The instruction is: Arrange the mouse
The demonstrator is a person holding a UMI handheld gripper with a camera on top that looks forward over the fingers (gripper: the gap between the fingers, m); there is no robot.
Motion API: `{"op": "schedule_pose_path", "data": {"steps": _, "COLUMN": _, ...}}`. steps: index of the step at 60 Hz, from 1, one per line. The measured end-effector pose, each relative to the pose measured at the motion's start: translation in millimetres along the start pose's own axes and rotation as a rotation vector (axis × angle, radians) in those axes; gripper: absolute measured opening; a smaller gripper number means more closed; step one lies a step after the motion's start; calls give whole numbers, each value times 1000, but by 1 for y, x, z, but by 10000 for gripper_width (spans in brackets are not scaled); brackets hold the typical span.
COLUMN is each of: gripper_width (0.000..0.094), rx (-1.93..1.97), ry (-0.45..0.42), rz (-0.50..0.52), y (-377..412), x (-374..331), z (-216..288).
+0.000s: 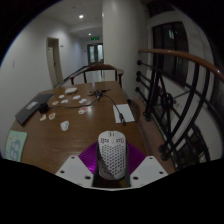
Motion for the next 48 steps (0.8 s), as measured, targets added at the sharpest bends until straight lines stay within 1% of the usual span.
{"op": "schedule_pose_path", "data": {"steps": 3, "gripper_width": 346, "rx": 30, "ry": -9, "rz": 23, "y": 5, "x": -10, "z": 4}}
{"op": "schedule_pose_path", "data": {"steps": 9, "gripper_width": 343, "rx": 43, "ry": -102, "rz": -63, "y": 19, "x": -56, "z": 40}}
{"op": "schedule_pose_path", "data": {"steps": 12, "gripper_width": 341, "rx": 39, "ry": -171, "rz": -61, "y": 44, "x": -87, "z": 70}}
{"op": "schedule_pose_path", "data": {"steps": 16, "gripper_width": 351, "rx": 57, "ry": -257, "rz": -33, "y": 96, "x": -129, "z": 115}}
{"op": "schedule_pose_path", "data": {"steps": 20, "gripper_width": 377, "rx": 56, "ry": -323, "rz": 19, "y": 157, "x": -163, "z": 146}}
{"op": "schedule_pose_path", "data": {"steps": 23, "gripper_width": 385, "rx": 38, "ry": -352, "rz": 63, "y": 207, "x": -174, "z": 166}}
{"op": "schedule_pose_path", "data": {"steps": 27, "gripper_width": 387, "rx": 8, "ry": -370, "rz": 117, "y": 270, "x": -183, "z": 172}}
{"op": "schedule_pose_path", "data": {"steps": 29, "gripper_width": 385, "rx": -15, "ry": -367, "rz": 144, "y": 302, "x": -180, "z": 161}}
{"op": "schedule_pose_path", "data": {"steps": 32, "gripper_width": 383, "rx": -49, "ry": -318, "rz": 173, "y": 345, "x": -164, "z": 145}}
{"op": "schedule_pose_path", "data": {"steps": 36, "gripper_width": 384, "rx": -95, "ry": -201, "rz": 188, "y": 388, "x": -131, "z": 98}}
{"op": "schedule_pose_path", "data": {"steps": 40, "gripper_width": 384, "rx": -108, "ry": -86, "rz": 194, "y": 415, "x": -103, "z": 58}}
{"op": "schedule_pose_path", "data": {"steps": 41, "gripper_width": 385, "rx": -114, "ry": -62, "rz": 194, "y": 413, "x": -105, "z": 36}}
{"op": "schedule_pose_path", "data": {"steps": 42, "gripper_width": 384, "rx": -111, "ry": -39, "rz": 187, "y": 420, "x": -93, "z": 36}}
{"op": "schedule_pose_path", "data": {"steps": 46, "gripper_width": 383, "rx": -104, "ry": 16, "rz": 183, "y": 430, "x": -78, "z": 18}}
{"op": "schedule_pose_path", "data": {"steps": 47, "gripper_width": 384, "rx": -106, "ry": 23, "rz": 181, "y": 431, "x": -75, "z": 15}}
{"op": "schedule_pose_path", "data": {"steps": 48, "gripper_width": 389, "rx": -111, "ry": 11, "rz": 174, "y": 431, "x": -71, "z": 13}}
Point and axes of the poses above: the point between the fingertips, and its own axes, seen from behind it with the camera up: y to the left, z up, x forward, the way the camera looks, the point moved 5 cm from there along -x, backward, against the way the camera looks, and after that the axes turned 10 degrees about -x, right-handed, at the moved point
